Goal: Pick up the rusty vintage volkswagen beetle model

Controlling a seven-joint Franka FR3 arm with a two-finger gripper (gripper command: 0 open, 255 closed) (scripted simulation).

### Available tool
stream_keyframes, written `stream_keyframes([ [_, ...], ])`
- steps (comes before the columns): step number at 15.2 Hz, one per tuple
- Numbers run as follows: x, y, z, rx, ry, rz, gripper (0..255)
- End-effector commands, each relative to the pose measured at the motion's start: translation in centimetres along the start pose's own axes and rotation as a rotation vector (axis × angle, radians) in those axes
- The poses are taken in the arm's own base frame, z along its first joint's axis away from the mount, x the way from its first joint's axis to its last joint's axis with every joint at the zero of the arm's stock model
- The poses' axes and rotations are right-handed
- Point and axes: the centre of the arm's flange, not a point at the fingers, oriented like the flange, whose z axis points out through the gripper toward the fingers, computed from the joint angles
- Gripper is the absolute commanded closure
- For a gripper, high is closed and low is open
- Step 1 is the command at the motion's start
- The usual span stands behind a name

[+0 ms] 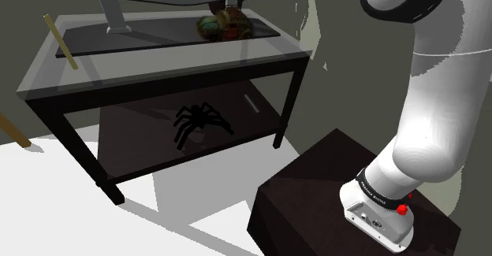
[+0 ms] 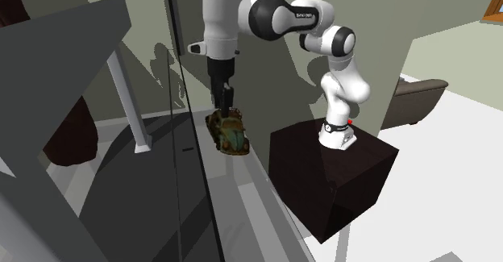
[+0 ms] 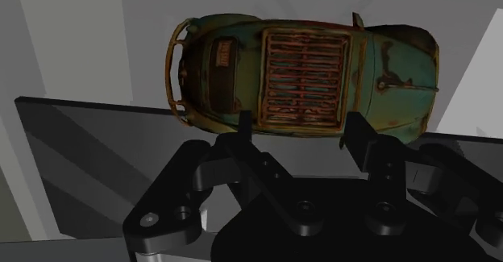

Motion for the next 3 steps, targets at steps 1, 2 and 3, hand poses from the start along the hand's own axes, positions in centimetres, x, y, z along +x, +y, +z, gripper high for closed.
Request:
stream_keyframes([
  [1,-0.05,-0.08,-1.22,0.000,0.001,0.000,255],
  [2,-0.04,-0.08,-1.29,0.000,0.001,0.000,255],
  [3,-0.05,-0.08,-1.29,0.000,0.001,0.000,255],
])
